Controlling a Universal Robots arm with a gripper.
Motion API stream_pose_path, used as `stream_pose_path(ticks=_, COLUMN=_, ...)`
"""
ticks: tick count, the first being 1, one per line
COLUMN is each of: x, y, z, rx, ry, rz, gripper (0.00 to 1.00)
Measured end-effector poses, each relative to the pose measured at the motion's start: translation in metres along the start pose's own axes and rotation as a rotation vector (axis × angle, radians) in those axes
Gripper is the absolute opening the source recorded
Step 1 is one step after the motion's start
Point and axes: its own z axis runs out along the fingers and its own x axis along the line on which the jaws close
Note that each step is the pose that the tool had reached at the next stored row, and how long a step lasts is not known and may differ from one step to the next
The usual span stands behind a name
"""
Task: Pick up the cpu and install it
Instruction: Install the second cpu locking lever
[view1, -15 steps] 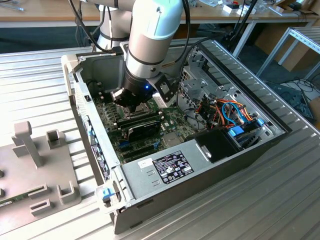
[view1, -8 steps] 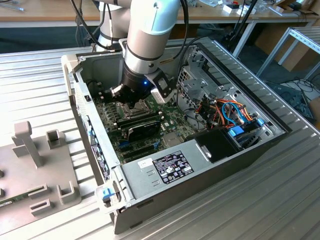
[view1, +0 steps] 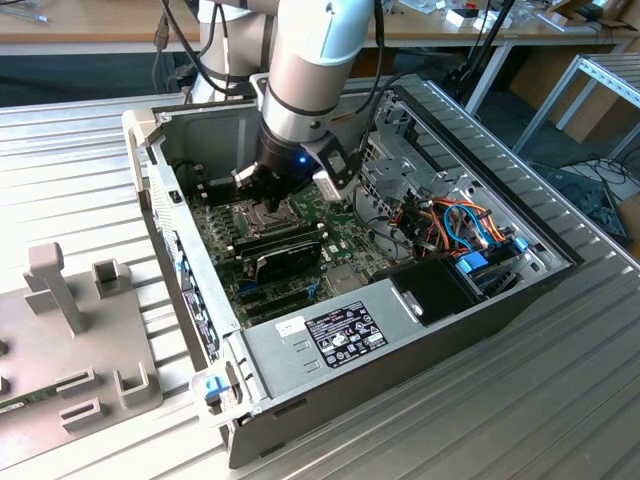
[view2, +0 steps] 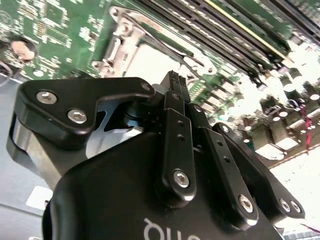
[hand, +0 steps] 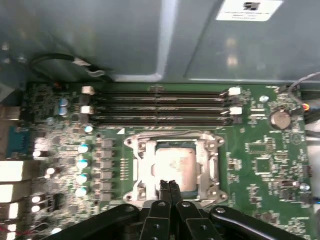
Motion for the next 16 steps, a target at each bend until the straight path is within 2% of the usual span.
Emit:
stream_pose_path(ticks=2, x=-0.0084, y=0.0003, z=0.0003, rx=0.0001, ry=0.0017, rz=0.0, gripper=0.11)
stream_pose_path(ticks=4, x=-0.0117, y=0.0002, z=0.0004, rx=0.0004, ry=0.0032, rz=0.0, gripper=0.11)
stream_pose_path(ticks=8, x=-0.0149, y=-0.0028, z=-0.0001, rx=0.0005, ry=0.005, rz=0.001, gripper=0.11)
stream_pose_path(ticks=12, x=-0.0153, y=-0.0122, z=-0.0019, rx=0.0004, ry=0.0053, rz=0.001, gripper=0.11)
stream_pose_path(ticks=14, x=-0.0154, y=-0.0144, z=-0.0023, rx=0.0004, ry=0.0052, rz=0.001, gripper=0.11)
stream_pose_path(ticks=15, x=-0.0154, y=-0.0156, z=-0.0025, rx=-0.0024, ry=0.0052, rz=0.001, gripper=0.11)
stream_pose_path(ticks=16, x=-0.0154, y=-0.0162, z=-0.0026, rx=-0.0101, ry=0.0053, rz=0.001, gripper=0.11)
